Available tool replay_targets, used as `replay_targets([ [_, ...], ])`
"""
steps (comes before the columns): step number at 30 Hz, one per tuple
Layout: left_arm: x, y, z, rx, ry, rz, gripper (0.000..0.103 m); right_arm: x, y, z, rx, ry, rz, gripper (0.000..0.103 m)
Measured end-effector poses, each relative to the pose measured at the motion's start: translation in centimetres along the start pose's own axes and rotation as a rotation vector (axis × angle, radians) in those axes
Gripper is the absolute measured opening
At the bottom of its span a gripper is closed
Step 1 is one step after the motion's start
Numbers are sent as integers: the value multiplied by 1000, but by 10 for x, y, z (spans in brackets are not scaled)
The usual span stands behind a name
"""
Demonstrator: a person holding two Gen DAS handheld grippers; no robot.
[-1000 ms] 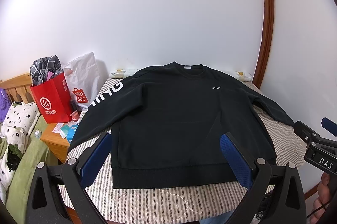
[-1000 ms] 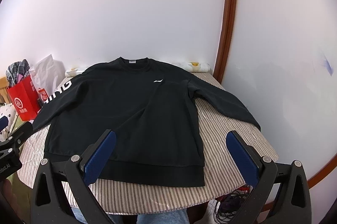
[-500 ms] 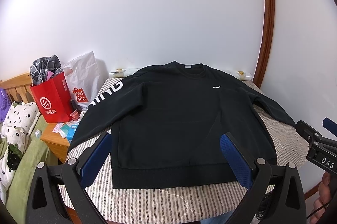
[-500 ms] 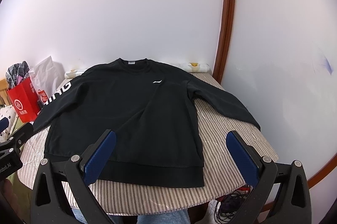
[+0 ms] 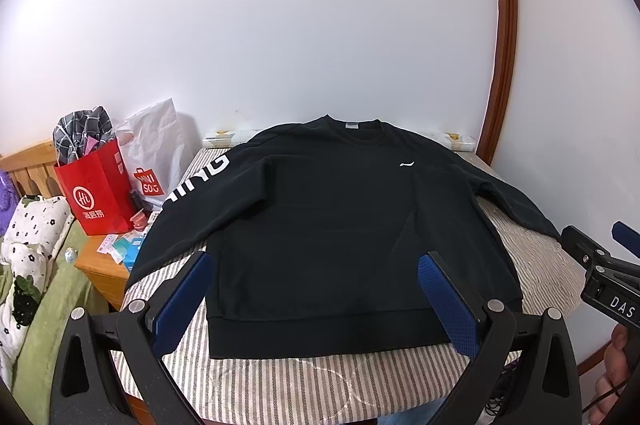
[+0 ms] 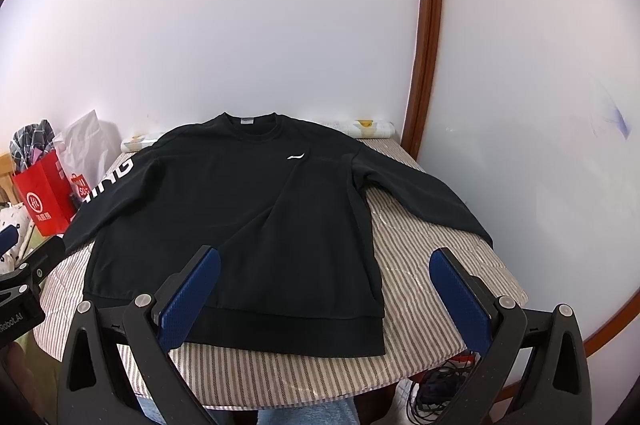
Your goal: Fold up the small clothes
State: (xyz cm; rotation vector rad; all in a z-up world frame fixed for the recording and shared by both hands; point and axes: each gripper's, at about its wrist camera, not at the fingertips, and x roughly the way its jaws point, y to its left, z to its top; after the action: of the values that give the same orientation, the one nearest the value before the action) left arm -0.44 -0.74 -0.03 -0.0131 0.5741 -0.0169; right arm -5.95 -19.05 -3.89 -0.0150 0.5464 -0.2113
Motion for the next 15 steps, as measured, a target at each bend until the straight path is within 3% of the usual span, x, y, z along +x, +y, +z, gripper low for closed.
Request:
replay_targets([
  [15,0,-4,1,7,1,-1,103,2,-1,-2,11,-1,5,103],
])
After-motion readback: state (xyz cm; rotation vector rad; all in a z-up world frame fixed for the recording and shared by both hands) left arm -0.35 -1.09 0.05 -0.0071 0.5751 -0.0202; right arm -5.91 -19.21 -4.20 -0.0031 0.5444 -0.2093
